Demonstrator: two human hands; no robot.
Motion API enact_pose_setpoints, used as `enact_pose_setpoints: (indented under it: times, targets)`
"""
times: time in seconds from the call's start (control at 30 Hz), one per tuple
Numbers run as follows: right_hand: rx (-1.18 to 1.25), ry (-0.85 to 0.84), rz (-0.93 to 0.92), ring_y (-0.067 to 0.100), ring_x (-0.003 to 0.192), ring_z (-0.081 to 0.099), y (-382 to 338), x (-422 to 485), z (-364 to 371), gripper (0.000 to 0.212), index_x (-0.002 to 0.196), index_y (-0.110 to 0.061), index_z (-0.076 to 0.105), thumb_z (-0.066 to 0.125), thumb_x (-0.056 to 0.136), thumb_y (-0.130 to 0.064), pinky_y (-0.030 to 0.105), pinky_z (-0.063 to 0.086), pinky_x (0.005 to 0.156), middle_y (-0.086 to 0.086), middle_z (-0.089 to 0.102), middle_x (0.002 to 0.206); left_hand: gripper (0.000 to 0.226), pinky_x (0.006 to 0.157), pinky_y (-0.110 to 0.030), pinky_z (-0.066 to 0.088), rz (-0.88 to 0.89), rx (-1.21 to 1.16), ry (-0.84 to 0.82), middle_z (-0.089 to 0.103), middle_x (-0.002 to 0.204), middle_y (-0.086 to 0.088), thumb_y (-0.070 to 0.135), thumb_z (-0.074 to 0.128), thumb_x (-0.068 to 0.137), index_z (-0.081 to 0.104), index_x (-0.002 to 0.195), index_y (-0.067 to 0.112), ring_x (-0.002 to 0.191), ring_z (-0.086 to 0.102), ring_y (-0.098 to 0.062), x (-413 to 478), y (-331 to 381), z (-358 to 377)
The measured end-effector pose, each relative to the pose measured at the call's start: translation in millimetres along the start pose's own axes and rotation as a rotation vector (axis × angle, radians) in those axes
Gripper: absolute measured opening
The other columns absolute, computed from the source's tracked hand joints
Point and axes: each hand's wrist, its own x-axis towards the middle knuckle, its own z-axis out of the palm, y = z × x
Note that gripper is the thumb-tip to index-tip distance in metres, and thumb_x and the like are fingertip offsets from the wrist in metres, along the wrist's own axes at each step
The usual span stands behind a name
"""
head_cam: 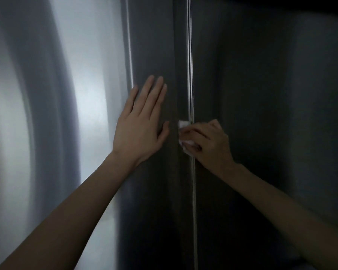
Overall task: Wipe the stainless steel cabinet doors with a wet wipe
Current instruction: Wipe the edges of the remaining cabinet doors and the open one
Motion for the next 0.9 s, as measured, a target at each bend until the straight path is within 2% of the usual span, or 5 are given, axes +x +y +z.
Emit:
enact_pose_setpoints:
  times: [0.17, 0.4, 0.5, 0.77, 0.9]
  targets:
    - [0.029, -0.192, -0.211, 0.021, 0.077, 0.069, 1, -24, -10, 0.018, 0.087, -0.004, 0.073, 0.06, 0.084, -0.016, 0.031, 0.038, 0.071, 0.01, 0.072, 0.096, 0.066, 0.12, -0.048, 0.017, 0.066, 0.016, -0.053, 0.021, 0.16, -0.014, 0.037, 0.034, 0.096, 0.026, 0.152, 0.002, 0.149, 0.014, -0.027, -39, 13, 5]
    - [0.092, 0.116, 0.189, 0.032, 0.087, 0.063, 2, 26, 0, 0.014, 0.092, -0.002, 0.07, 0.071, 0.079, -0.007, 0.045, 0.05, 0.07, 0.013, 0.067, 0.103, 0.063, 0.121, -0.045, 0.013, 0.08, 0.019, -0.023, 0.023, 0.159, -0.014, 0.035, 0.031, 0.098, 0.028, 0.151, 0.001, 0.149, 0.016, -0.028, -39, 12, 7]
    - [0.154, 0.087, 0.268, 0.035, 0.084, 0.064, -23, -24, 11, 0.017, 0.092, -0.001, 0.071, 0.069, 0.078, -0.012, 0.046, 0.052, 0.069, 0.013, 0.068, 0.103, 0.063, 0.121, -0.045, 0.013, 0.084, 0.023, -0.013, 0.023, 0.159, -0.014, 0.034, 0.034, 0.097, 0.028, 0.15, 0.001, 0.149, 0.016, -0.028, -39, 13, 8]
    - [0.106, -0.186, -0.226, 0.015, 0.085, 0.063, -4, -49, 0, 0.019, 0.084, -0.006, 0.075, 0.059, 0.086, -0.015, 0.03, 0.04, 0.072, 0.009, 0.072, 0.098, 0.063, 0.122, -0.043, 0.01, 0.077, 0.048, -0.007, 0.023, 0.159, -0.014, 0.036, 0.028, 0.099, 0.028, 0.151, 0.001, 0.149, 0.015, -0.028, -38, 13, 8]
    - [0.129, 0.063, -0.009, 0.013, 0.086, 0.056, 15, 25, -4, 0.014, 0.084, -0.004, 0.073, 0.063, 0.082, -0.015, 0.033, 0.038, 0.074, 0.011, 0.071, 0.098, 0.063, 0.122, -0.044, 0.009, 0.072, 0.052, -0.013, 0.024, 0.159, -0.015, 0.035, 0.031, 0.097, 0.029, 0.15, 0.001, 0.149, 0.016, -0.028, -38, 14, 7]
